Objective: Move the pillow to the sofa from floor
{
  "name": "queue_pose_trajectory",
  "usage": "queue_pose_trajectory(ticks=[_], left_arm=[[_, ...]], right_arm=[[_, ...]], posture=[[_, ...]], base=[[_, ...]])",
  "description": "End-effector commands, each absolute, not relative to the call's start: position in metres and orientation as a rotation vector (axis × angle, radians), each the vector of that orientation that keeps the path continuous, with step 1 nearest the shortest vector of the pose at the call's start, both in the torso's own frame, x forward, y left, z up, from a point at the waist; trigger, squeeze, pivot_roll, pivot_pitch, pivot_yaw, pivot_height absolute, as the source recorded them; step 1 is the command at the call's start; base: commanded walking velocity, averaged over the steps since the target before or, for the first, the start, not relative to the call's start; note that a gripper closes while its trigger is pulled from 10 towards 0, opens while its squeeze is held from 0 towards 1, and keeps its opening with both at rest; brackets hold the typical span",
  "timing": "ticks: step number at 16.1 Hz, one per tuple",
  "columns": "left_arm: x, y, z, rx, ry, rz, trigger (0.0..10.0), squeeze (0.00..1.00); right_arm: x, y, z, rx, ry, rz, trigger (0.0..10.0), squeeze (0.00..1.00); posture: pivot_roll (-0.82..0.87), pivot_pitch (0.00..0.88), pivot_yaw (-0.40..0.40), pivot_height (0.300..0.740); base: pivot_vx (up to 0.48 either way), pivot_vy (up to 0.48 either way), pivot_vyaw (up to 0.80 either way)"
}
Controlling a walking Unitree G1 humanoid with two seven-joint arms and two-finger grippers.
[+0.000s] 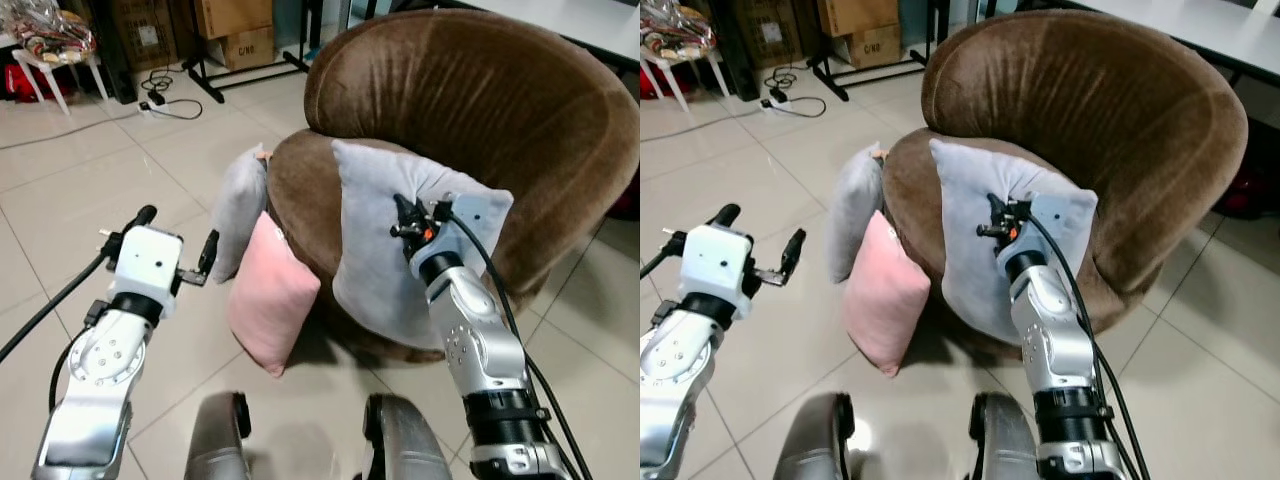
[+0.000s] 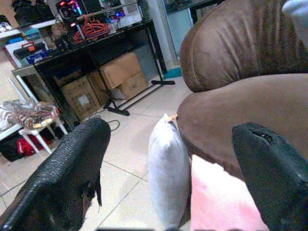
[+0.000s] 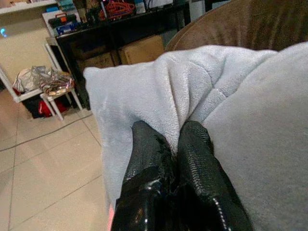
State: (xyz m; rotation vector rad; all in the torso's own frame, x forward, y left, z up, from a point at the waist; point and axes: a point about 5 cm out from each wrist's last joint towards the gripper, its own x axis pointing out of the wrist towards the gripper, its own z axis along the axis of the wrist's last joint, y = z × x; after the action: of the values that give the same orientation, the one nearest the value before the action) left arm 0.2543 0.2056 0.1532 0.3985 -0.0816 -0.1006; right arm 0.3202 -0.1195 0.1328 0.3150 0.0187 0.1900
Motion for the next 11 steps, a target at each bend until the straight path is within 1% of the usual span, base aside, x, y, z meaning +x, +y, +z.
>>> queue_pose_trajectory(ticks=[1,4,8,11], left_arm=[[0.256,0.200,0.151,0.398,-0.085,-0.109,10.0,0.00],[0.256,0.198,0.149,0.389,-0.089,-0.108,10.0,0.00],[0.260,0.191,0.149,0.380,-0.096,-0.123,10.0,0.00],[0.260,0.191,0.149,0.376,-0.099,-0.131,10.0,0.00]], right_arm=[[0.319,-0.121,0.136,0.324,0.016,0.197,10.0,0.00],[0.316,-0.123,0.136,0.330,0.022,0.192,10.0,0.00],[0.314,-0.133,0.134,0.307,0.036,0.148,10.0,0.00],[0.312,-0.138,0.136,0.295,0.035,0.129,10.0,0.00]], posture=[[0.08,0.000,-0.057,0.672],[0.07,0.000,-0.047,0.697],[0.06,0.000,-0.045,0.732],[0.05,0.000,-0.040,0.740]], base=[[0.000,0.000,0.00],[0.000,0.000,0.00],[0.000,0.000,0.00],[0.000,0.000,0.00]])
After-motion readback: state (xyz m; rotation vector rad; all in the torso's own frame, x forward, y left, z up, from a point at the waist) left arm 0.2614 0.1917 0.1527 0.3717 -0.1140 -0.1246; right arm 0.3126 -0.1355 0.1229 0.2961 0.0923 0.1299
